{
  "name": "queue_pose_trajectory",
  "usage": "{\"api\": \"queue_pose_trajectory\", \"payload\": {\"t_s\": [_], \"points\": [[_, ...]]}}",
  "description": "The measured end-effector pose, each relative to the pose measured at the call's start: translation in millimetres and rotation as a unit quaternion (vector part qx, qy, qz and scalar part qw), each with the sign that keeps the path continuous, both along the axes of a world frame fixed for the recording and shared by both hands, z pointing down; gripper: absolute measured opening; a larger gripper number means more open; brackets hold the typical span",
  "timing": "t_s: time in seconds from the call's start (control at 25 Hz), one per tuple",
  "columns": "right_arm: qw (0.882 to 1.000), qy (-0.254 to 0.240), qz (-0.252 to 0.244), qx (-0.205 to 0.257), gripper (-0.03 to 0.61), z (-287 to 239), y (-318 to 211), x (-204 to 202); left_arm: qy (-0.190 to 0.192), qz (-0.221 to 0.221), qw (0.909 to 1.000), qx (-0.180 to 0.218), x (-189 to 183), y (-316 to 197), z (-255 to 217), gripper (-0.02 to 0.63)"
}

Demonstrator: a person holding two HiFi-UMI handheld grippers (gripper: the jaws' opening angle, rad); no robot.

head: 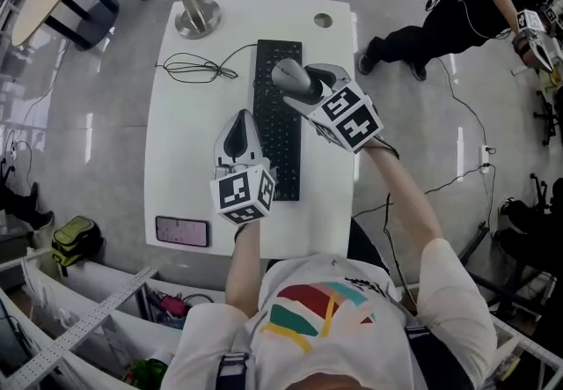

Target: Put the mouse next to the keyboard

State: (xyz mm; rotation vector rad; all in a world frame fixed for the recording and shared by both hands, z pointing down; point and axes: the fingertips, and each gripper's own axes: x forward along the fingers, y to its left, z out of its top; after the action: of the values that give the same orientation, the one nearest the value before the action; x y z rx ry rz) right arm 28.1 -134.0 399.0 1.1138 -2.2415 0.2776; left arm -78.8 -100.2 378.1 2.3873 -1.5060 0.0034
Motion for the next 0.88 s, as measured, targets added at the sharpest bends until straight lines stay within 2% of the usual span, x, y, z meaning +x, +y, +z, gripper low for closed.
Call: {"api": "queue_pose_trajectory", "payload": {"t_s": [0.2,0.32,0.44,0.88], "points": [[0.998,0.015,-0.062,-0.006,0.282,19.2,-38.0,21.4,-0.018,-0.045,0.9988,-0.010,6.8,-7.2,14.8,0.035],[0.995,0.041,-0.094,-0.001,0.282,35.8,-76.4,37.2,-0.029,-0.066,0.9973,-0.014,10.0,-23.7,29.0,0.035],[0.992,0.047,-0.121,-0.003,0.282,52.8,-115.3,51.3,-0.029,-0.088,0.9955,-0.022,17.1,-40.1,43.6,0.035],[0.976,0.072,-0.202,-0.037,0.282,110.5,-210.6,63.5,-0.025,-0.117,0.9926,-0.023,46.4,-81.4,63.8,0.035]]}}
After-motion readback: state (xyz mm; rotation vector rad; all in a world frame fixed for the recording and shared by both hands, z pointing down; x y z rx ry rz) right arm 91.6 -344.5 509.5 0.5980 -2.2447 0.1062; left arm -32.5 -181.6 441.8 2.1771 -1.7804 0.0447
